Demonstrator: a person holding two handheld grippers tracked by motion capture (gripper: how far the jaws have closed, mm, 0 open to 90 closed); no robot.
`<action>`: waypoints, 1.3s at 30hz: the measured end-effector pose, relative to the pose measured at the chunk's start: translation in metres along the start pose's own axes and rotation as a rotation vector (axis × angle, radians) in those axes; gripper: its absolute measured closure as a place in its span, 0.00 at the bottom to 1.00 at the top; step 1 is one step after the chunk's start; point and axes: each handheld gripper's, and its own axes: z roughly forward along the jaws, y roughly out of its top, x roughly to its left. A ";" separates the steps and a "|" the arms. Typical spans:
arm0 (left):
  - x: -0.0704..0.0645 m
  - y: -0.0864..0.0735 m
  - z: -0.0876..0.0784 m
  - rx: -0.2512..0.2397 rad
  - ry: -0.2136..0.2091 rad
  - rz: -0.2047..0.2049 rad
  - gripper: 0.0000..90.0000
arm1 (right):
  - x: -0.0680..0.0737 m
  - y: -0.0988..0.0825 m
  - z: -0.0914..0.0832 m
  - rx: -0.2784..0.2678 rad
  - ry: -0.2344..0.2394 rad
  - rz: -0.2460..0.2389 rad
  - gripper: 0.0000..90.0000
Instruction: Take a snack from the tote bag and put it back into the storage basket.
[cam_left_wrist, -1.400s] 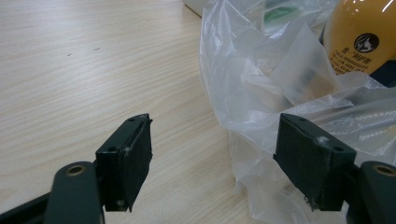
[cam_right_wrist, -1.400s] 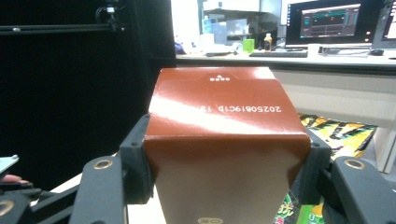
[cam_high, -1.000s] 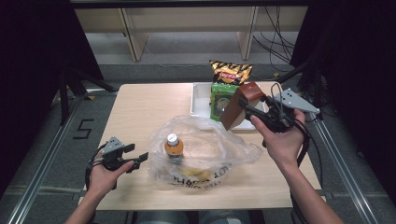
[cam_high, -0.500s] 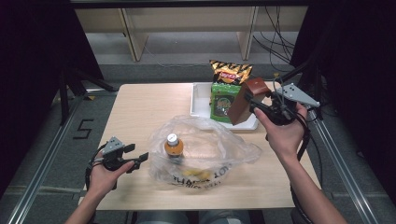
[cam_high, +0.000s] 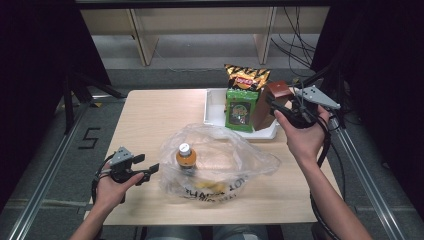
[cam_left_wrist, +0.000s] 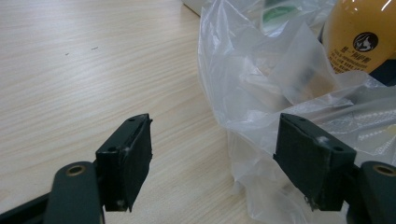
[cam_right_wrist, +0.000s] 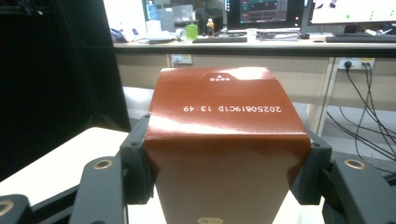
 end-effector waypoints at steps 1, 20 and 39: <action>0.000 0.000 0.000 0.000 -0.001 0.000 0.30 | -0.001 0.000 0.002 0.005 0.000 -0.003 0.44; 0.001 0.000 -0.001 0.004 0.000 0.013 0.30 | -0.017 -0.004 0.032 0.058 -0.087 0.002 0.43; 0.000 -0.001 -0.001 0.005 -0.001 0.003 0.30 | -0.027 -0.015 0.058 0.098 -0.146 0.009 0.43</action>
